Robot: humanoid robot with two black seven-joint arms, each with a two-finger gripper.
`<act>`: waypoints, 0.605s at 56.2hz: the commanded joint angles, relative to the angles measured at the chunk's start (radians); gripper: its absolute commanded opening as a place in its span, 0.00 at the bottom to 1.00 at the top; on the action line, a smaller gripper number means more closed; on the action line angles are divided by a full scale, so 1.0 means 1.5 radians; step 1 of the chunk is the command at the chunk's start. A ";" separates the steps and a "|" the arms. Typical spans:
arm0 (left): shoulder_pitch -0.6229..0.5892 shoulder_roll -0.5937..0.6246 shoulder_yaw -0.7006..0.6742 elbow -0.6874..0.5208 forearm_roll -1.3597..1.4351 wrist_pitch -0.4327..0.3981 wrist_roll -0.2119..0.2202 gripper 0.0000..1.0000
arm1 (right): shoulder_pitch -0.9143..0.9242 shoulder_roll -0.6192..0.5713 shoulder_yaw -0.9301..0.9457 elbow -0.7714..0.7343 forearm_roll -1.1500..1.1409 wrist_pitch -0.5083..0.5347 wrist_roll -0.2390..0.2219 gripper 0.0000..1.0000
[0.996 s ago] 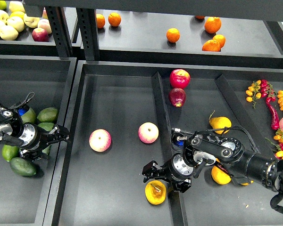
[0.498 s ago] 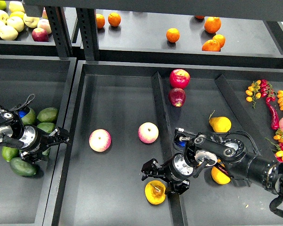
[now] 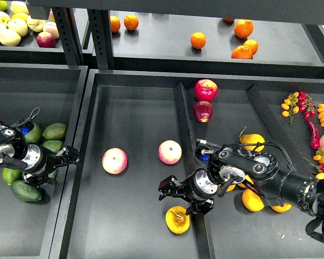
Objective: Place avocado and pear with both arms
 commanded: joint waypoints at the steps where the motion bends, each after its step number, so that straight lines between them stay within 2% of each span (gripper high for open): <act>1: 0.000 -0.001 0.000 0.001 0.000 0.000 0.000 1.00 | -0.002 -0.004 0.000 -0.001 0.003 0.000 0.000 1.00; 34: 0.000 -0.005 -0.001 0.002 0.000 0.000 0.000 1.00 | -0.004 -0.015 -0.020 0.008 0.020 0.000 0.000 1.00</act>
